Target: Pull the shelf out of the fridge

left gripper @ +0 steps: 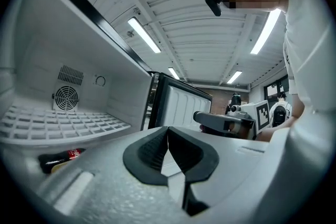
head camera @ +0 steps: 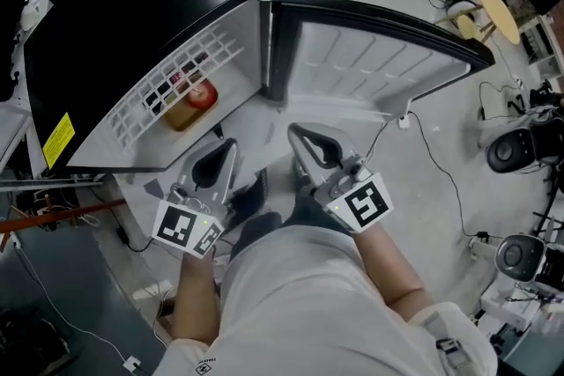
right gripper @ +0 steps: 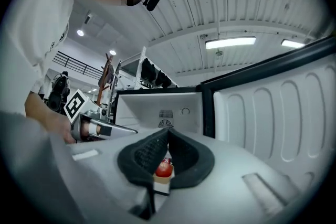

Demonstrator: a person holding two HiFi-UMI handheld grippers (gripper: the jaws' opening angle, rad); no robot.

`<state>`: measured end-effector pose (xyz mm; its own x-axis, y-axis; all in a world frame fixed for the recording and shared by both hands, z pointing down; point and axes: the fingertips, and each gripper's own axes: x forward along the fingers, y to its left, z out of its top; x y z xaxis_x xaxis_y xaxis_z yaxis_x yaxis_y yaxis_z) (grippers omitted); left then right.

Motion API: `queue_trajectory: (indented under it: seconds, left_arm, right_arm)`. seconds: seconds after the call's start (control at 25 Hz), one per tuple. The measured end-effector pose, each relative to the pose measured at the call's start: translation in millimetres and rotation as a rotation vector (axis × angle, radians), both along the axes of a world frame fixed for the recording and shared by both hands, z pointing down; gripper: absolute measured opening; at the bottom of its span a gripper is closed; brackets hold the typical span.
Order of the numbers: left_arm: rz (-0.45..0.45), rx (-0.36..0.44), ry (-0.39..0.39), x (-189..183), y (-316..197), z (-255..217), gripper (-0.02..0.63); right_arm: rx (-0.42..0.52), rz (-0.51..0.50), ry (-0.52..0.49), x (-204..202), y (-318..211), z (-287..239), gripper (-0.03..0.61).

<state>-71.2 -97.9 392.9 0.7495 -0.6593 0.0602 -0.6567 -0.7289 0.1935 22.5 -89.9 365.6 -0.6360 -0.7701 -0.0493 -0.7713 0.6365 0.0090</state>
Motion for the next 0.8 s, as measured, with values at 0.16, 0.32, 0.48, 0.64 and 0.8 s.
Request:
queue_trajectory:
  seconds: [0.16, 0.32, 0.48, 0.64, 0.8]
  left_arm:
    - [-0.119, -0.028, 0.009, -23, -17, 6, 0.008]
    - [-0.239, -0.077, 0.047, -42, -33, 20, 0.008]
    - [-0.357, -0.124, 0.100, -63, -48, 34, 0.008]
    - [-0.451, -0.152, 0.171, -86, -59, 44, 0.009]
    - [-0.549, -0.189, 0.280, -109, -63, 57, 0.009]
  right_arm:
    - [0.000, -0.098, 0.031, -19, -23, 2, 0.002]
    - [-0.002, -0.200, 0.052, -33, -44, 5, 0.002]
    - [-0.001, -0.297, 0.099, -50, -61, 15, 0.002]
    - [-0.016, -0.373, 0.212, -64, -69, 34, 0.002]
    - [-0.034, -0.442, 0.295, -73, -76, 50, 0.002]
